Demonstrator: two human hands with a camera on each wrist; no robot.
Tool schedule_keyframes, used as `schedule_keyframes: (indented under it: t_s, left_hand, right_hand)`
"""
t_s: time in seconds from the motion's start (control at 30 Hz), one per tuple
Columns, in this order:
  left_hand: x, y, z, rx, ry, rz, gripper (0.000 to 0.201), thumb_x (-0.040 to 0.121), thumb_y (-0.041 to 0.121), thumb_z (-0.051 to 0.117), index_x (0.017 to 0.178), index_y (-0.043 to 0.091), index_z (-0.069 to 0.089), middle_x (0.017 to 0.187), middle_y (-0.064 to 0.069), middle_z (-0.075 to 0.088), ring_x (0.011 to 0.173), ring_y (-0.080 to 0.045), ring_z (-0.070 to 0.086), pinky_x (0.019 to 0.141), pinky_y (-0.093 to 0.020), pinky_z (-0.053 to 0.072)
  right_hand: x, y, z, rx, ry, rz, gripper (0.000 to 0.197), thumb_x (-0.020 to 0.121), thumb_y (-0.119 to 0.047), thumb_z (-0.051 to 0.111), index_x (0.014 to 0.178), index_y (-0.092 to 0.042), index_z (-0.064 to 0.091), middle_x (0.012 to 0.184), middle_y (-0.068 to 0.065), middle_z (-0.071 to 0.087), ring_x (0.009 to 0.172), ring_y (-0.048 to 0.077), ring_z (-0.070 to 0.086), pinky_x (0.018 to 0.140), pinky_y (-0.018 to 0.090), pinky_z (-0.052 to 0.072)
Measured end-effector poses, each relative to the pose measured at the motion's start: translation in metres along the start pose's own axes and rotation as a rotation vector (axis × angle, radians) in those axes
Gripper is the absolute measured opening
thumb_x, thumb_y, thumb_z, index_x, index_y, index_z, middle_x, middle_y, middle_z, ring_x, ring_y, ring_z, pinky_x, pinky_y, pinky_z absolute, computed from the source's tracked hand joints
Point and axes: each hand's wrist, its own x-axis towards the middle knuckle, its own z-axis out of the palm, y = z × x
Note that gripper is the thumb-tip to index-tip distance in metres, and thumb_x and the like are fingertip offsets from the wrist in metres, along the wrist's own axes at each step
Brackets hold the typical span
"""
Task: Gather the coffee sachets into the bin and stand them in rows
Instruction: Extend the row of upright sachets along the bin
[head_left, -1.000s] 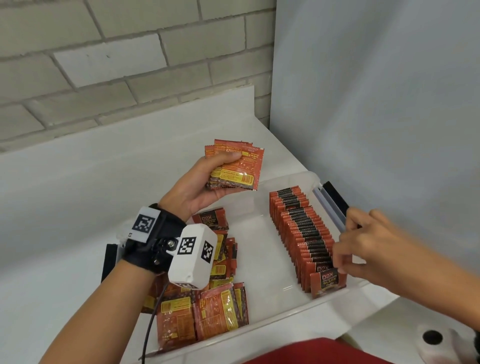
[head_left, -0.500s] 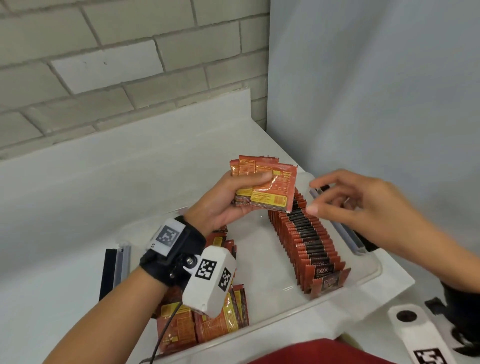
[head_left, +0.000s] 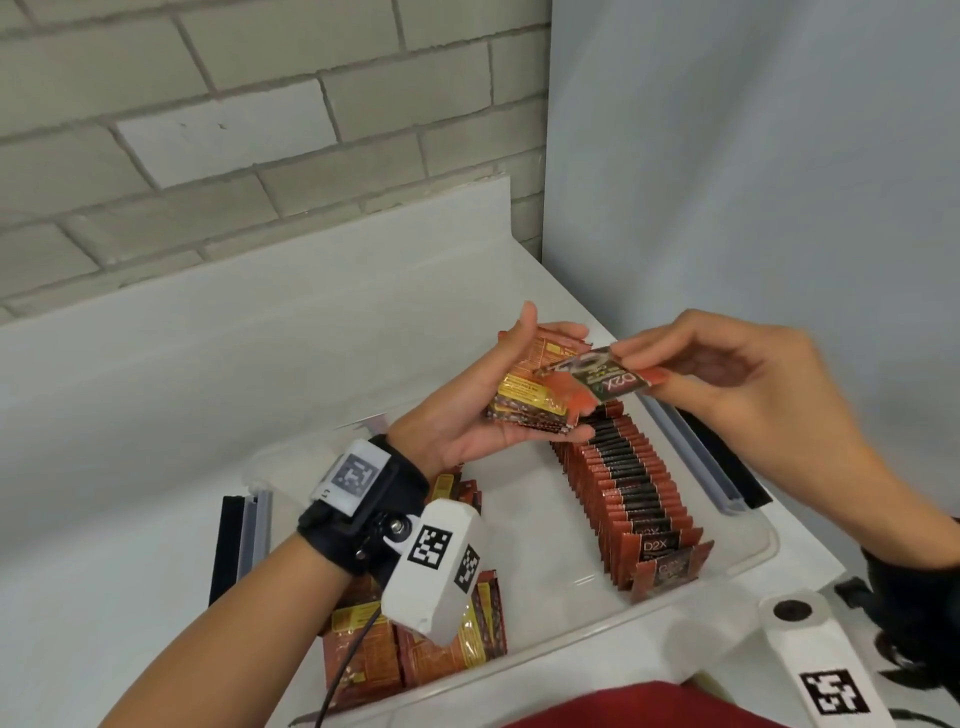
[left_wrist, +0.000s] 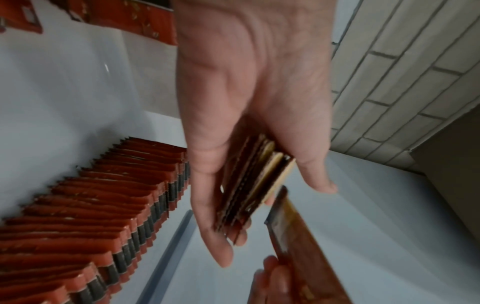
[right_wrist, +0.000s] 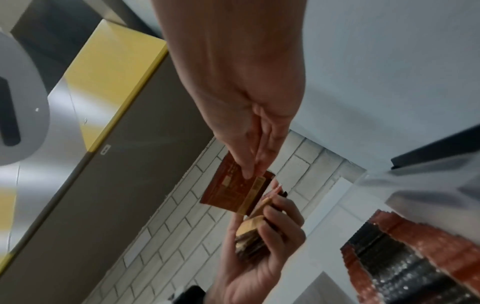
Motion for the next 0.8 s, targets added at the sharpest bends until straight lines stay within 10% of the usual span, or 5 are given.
schedule_keyframes:
  t_s: [0.37, 0.53, 0.8]
  left_hand:
    - [0.000, 0.002, 0.000, 0.011, 0.060, 0.158, 0.034, 0.077, -0.003, 0.068, 0.100, 0.022, 0.069, 0.101, -0.005, 0.072, 0.092, -0.022, 0.070, 0.075, -0.034, 0.058]
    - [0.001, 0.002, 0.000, -0.061, 0.040, 0.298, 0.037, 0.071, 0.007, 0.071, 0.103, 0.024, 0.068, 0.108, -0.008, 0.068, 0.100, -0.027, 0.067, 0.083, -0.039, 0.056]
    - [0.002, -0.001, -0.003, -0.039, 0.055, 0.342, 0.039, 0.074, 0.002, 0.066, 0.105, 0.026, 0.066, 0.115, -0.009, 0.065, 0.107, -0.027, 0.063, 0.086, -0.040, 0.054]
  right_hand:
    - [-0.002, 0.010, 0.004, -0.092, 0.015, 0.050, 0.019, 0.089, -0.012, 0.062, 0.102, -0.018, 0.073, 0.096, -0.010, 0.074, 0.092, 0.000, 0.068, 0.086, 0.013, 0.050]
    - [-0.002, 0.006, 0.007, 0.123, -0.040, 0.315, 0.036, 0.070, -0.037, 0.070, 0.095, -0.012, 0.067, 0.085, 0.005, 0.075, 0.079, 0.017, 0.072, 0.080, 0.022, 0.056]
    - [0.000, 0.010, 0.015, 0.278, -0.012, 0.444, 0.020, 0.079, -0.008, 0.070, 0.094, 0.004, 0.063, 0.077, 0.009, 0.074, 0.068, 0.014, 0.069, 0.067, 0.018, 0.056]
